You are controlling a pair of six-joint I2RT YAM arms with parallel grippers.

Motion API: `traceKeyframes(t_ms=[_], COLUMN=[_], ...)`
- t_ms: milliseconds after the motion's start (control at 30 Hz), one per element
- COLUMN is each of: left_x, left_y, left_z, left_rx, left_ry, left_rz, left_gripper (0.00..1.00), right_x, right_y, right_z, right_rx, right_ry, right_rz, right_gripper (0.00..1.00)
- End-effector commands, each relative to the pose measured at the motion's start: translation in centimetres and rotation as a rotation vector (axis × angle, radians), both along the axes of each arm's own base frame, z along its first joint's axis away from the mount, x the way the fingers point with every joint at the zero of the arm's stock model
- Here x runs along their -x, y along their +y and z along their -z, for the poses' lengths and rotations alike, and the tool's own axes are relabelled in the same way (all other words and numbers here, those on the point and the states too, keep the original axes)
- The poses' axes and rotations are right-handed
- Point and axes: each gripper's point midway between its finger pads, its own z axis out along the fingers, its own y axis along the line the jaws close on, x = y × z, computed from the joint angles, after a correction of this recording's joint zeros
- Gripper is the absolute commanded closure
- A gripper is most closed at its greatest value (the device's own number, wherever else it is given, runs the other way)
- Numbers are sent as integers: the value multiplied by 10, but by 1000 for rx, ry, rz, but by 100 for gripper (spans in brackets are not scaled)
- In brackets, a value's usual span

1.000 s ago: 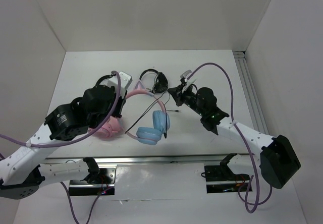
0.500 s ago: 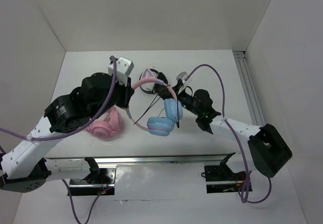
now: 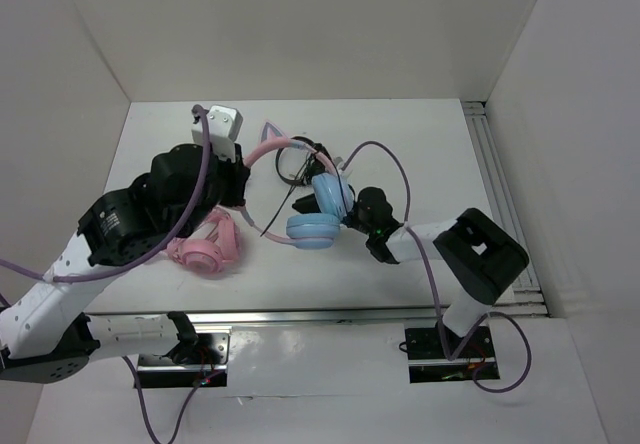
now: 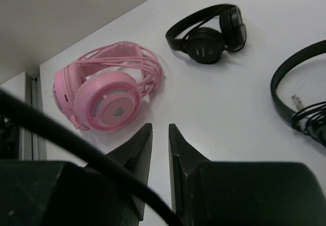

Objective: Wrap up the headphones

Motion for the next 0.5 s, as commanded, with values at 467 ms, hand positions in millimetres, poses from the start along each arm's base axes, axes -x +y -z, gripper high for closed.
traceKeyframes(t_ms=[467], left_x=[-13], left_y=[34], left_z=[-63], left_rx=[272], left_ry=[-178], left_rz=[-253], left_gripper=[100], right_x=[17], right_y=[31], right_z=[34], right_rx=[-81], right_ry=[36], right_rz=[-87], right_gripper=[95])
